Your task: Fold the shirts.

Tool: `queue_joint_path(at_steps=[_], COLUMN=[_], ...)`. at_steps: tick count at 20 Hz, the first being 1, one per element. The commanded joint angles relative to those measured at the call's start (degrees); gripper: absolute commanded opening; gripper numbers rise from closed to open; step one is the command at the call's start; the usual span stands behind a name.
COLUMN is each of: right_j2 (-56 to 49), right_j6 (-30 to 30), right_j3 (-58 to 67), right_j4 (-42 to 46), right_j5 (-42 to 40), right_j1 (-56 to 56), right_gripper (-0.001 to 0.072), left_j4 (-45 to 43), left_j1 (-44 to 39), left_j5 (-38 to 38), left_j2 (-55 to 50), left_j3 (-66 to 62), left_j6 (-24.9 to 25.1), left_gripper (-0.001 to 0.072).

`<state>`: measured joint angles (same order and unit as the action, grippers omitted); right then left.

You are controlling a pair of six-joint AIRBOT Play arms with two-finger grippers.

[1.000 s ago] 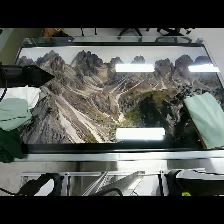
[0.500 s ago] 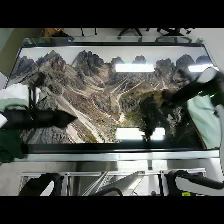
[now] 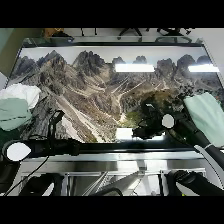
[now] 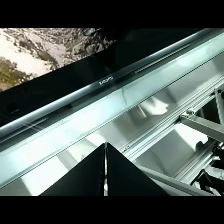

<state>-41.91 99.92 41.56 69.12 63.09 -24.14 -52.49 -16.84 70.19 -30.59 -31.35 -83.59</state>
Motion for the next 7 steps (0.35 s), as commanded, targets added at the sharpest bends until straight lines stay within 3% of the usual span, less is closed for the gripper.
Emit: queue_joint_path(at_steps=[1, 7], right_j2=[1.18, 1.18], right_j6=[0.42, 0.42], right_j3=[-1.44, -1.44], right_j4=[-3.43, -3.80], right_j5=[-2.23, -2.21], right_j1=[-1.05, -1.05], right_gripper=[0.0018, 0.0018], left_j4=[0.04, 0.02], left_j1=[-0.37, -0.37], left_j5=[-0.31, -0.37], left_j2=[0.66, 0.66], left_j3=[1.20, 1.20], left_j6=[-0.55, -0.52], left_gripper=[0.0016, 0.0016])
